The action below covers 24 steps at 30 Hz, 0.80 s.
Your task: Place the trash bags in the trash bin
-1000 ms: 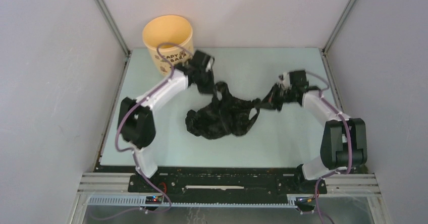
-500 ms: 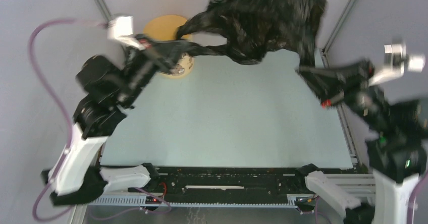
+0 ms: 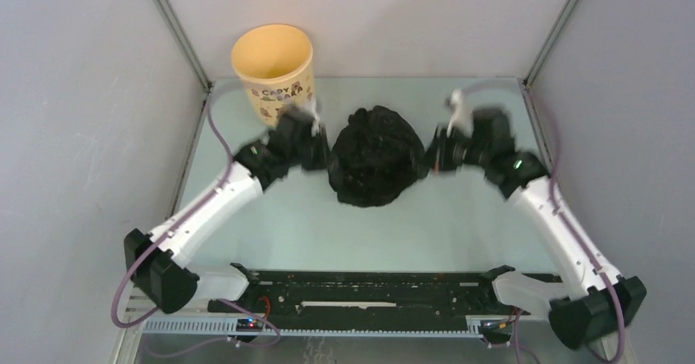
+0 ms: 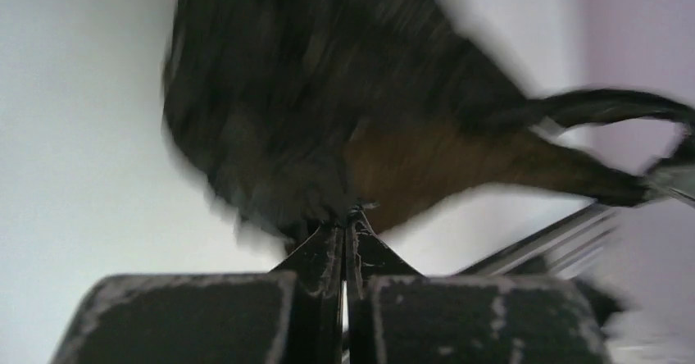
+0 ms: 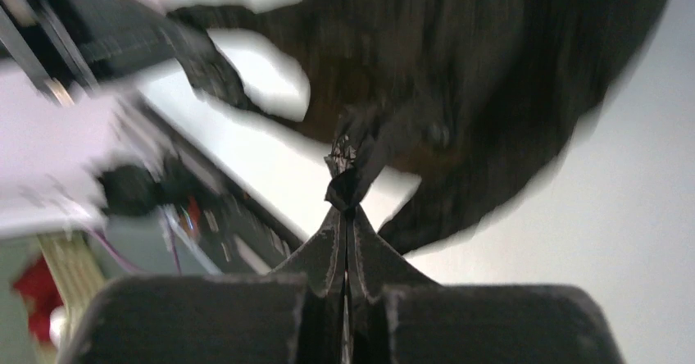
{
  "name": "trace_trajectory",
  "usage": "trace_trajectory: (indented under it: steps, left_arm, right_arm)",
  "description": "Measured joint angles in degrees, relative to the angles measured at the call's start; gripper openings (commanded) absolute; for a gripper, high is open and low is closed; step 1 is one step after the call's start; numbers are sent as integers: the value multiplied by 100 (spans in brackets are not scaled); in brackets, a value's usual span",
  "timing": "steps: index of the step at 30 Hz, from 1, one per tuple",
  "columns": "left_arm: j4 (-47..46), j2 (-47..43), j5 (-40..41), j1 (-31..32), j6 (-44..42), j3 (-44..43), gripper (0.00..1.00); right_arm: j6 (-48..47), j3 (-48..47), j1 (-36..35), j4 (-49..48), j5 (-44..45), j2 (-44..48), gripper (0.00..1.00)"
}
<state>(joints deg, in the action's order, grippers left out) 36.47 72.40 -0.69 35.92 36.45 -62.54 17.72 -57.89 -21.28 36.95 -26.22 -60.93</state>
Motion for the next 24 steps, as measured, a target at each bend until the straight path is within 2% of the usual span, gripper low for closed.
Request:
trace_trajectory:
  steps: [3,6,8,9,10,12,14,16,18,20,22,24]
  left_arm:
    - [188,542,26,-103,-245,-2647,0]
    - [531,1443,109,-131,-573,-5779,0]
    - [514,1808,116,-101,-719,-7311,0]
    - [310,1700,136,-76,-785,-7525,0]
    - [114,1425,149,-55,-811,-7359,0]
    - [-485,422,223,-46,-809,-6048,0]
    - [-918,-625,304,-127,-743,-4389,0]
    - [-1222,-1237,343,-341,-579,-2973,0]
    - [-1478,-1340,234,-568,-417,-1438,0]
    - [-1530,-1187,164,-597,-284,-55,0]
    - [-1167,-968,96,-479,-118,1412,0]
    - [-557,-1318,52,-369,87,2295,0]
  right_arm:
    - [0,-2809,442,81,-92,-872,0]
    - [-79,-5731,507,450,76,-1646,0]
    - [-129,-6942,361,398,87,-1770,0]
    - [-149,-7160,264,221,28,-1580,0]
    - [-160,-7044,219,79,-28,-1322,0]
    - [-155,-5853,157,-481,-155,-393,0]
    - [-105,-4192,190,-1268,-240,664,0]
    - [-61,-2594,249,-1790,-354,1270,0]
    - [-20,-1333,256,-1952,-511,1080,0]
    - [37,-243,96,-1873,-474,398,0]
    - [118,848,-262,-1635,-232,-260,0]
    - [225,1620,-612,-970,-197,-221,0]
